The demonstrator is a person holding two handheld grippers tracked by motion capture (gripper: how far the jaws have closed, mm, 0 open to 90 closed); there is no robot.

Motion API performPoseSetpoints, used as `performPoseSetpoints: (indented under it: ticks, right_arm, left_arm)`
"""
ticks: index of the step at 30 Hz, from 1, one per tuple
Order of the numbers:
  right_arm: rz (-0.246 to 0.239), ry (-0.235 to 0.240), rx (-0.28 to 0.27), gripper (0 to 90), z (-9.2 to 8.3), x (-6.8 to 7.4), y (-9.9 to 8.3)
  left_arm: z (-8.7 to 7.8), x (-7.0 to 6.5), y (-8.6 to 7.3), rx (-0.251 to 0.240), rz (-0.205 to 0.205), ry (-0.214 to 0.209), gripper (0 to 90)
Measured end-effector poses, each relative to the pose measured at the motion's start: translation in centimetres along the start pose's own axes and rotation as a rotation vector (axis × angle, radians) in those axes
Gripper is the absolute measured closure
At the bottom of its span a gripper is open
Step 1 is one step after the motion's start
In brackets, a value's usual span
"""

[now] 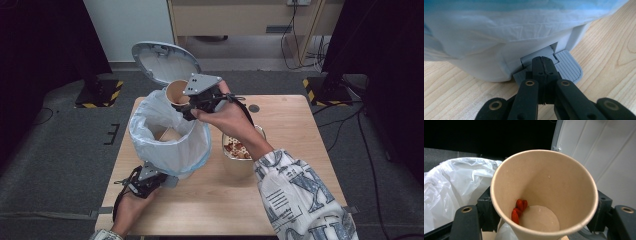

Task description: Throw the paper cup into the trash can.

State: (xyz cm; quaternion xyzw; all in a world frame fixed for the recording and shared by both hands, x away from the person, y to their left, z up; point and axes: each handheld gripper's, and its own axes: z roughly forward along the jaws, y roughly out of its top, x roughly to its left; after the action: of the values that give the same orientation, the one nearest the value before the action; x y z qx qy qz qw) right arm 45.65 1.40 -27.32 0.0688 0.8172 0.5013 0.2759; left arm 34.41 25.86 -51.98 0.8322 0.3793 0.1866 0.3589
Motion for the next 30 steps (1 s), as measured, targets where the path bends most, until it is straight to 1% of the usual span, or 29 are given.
performPoseSetpoints:
  ticks: [19, 30]
  right_arm:
    - [0.031, 0.046, 0.001, 28.8, 2.2, 1.0, -0.1]
    - [0.038, 0.076, 0.023, 28.7, 3.3, 1.7, -0.2]
  left_arm:
    - [0.0, 0.0, 0.0, 0.0, 0.0, 0.0, 90.0]
    - [0.0, 0.0, 0.0, 0.0, 0.001, 0.0, 90.0]
